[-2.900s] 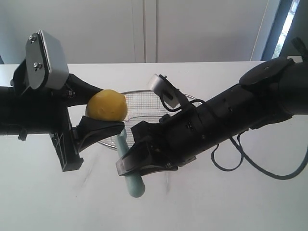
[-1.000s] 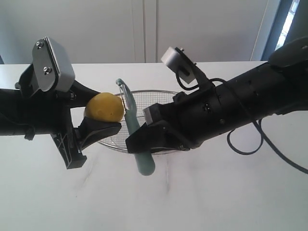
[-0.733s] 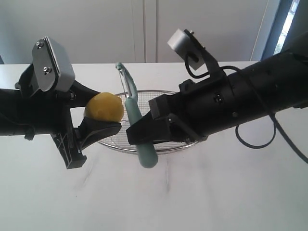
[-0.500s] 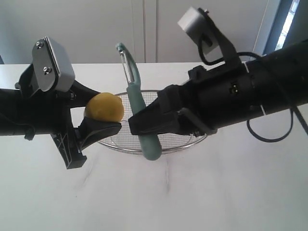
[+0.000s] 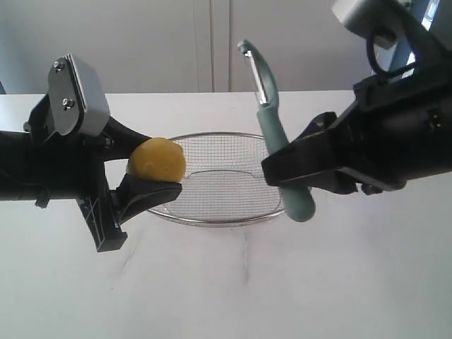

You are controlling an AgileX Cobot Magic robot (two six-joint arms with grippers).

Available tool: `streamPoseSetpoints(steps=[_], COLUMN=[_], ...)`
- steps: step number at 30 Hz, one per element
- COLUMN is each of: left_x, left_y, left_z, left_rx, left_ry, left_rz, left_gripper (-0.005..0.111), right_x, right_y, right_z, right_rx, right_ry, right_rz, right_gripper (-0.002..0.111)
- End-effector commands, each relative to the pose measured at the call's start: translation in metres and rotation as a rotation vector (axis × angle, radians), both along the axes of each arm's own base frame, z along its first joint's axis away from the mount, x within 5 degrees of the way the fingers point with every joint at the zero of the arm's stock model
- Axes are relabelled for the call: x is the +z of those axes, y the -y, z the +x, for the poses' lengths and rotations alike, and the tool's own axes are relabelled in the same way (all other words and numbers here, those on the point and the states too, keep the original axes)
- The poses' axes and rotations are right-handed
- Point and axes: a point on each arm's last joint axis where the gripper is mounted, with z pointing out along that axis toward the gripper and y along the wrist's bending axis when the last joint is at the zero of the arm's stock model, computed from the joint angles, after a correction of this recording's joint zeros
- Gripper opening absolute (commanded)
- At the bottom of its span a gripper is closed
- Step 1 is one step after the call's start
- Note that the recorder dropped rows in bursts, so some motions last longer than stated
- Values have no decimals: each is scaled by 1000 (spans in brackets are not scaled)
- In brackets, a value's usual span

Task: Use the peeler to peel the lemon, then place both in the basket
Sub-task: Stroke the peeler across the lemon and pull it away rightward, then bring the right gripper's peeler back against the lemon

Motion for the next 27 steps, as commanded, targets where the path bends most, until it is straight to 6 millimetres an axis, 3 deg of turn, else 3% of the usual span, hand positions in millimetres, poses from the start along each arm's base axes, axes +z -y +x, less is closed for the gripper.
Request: streamPoseSetpoints(steps=[1,6,15,21,23,27], left_x=[5,5,5,5,5,5], left_y=[4,4,4,4,4,4], left_z=[-3,-4,-4,-4,-4,-4], left_rx=[-95,-105,-109,-109,-109,-109], left_ry=[119,118,117,117,117,117], left_rz=[23,18,15,15,15,15], left_gripper=[0,0,0,0,0,0], right_x=[1,-20,-72,-106,-125,-136], right_y=[13,20,13,3,-9,-25], right_z=[2,13,35,53,60,62], right_rx=[-97,-215,-240,-230,-172,-57], right_ry=[51,63,-60,-190,-271,-321], right_rz=[-99,-156,-237,-269,-229,-128], right_gripper=[0,0,0,0,0,0])
